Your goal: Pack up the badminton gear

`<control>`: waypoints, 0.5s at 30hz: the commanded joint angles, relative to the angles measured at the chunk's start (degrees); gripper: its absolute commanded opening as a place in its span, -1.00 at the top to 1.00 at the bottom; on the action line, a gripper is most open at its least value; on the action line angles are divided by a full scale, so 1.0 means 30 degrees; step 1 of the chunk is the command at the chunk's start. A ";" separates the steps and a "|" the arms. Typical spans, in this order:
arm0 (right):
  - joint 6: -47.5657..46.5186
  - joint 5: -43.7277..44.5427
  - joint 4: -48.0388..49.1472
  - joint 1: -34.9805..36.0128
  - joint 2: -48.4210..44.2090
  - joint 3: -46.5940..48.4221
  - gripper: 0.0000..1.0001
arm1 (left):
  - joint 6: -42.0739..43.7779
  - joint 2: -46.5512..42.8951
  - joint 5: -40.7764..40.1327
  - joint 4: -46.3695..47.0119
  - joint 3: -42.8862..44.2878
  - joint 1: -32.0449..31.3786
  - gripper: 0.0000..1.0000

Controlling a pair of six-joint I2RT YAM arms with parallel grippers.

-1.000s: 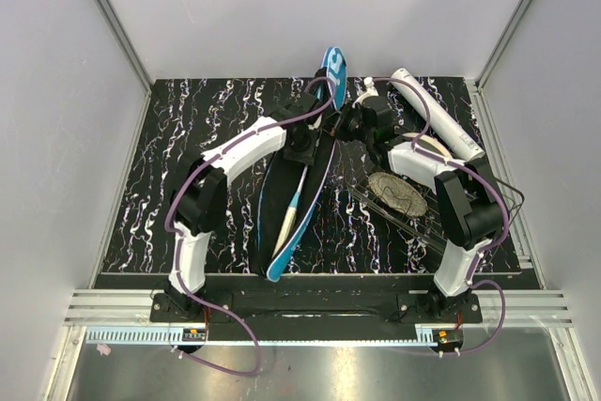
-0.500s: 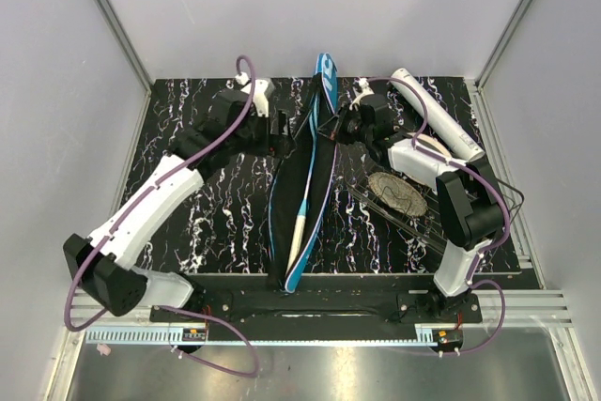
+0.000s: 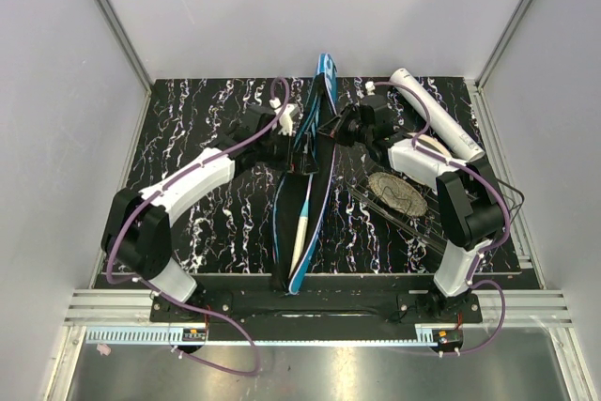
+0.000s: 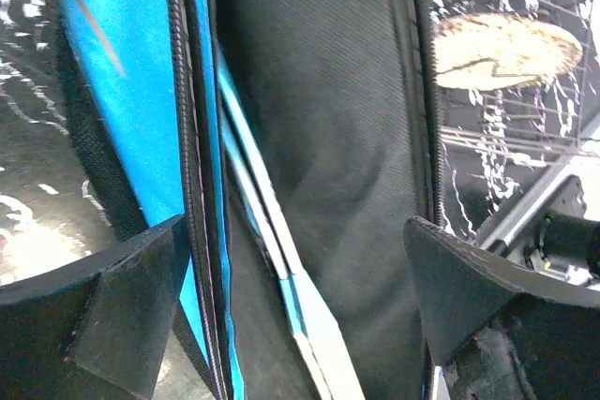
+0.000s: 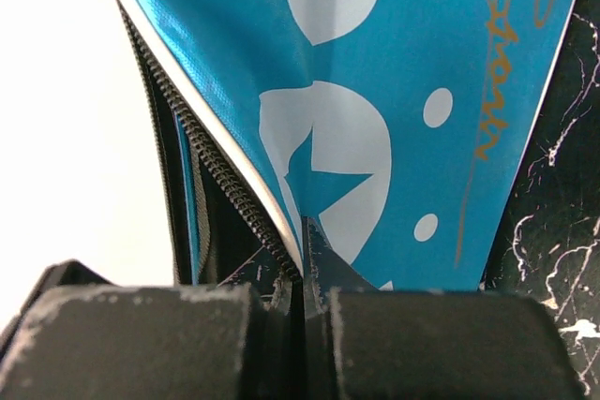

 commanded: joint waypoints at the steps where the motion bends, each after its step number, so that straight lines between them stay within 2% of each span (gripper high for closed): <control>1: 0.3088 0.1678 -0.0070 0.0076 -0.0451 0.1237 0.97 | 0.0098 -0.1090 0.2606 0.2876 -0.0431 -0.0679 -0.98; 3: 0.3993 0.2206 -0.0743 0.0164 -0.0246 0.1852 0.97 | 0.0362 -0.0885 0.2340 0.2407 -0.0226 -0.1059 -0.98; 7: 0.4582 0.3584 -0.2564 0.0457 -0.0099 0.2880 0.96 | 0.1063 -0.0942 0.0121 0.1820 0.0067 -0.1558 -0.98; 12: 0.5026 0.3177 -0.3118 0.0545 0.0135 0.3288 0.95 | 0.2939 0.0052 -0.2199 -0.0435 0.1590 -0.2787 -0.98; 15: 0.4500 0.3206 -0.3413 0.0720 0.0223 0.3758 0.92 | 0.3877 -0.0208 -0.2204 -0.0614 0.1680 -0.3083 -0.98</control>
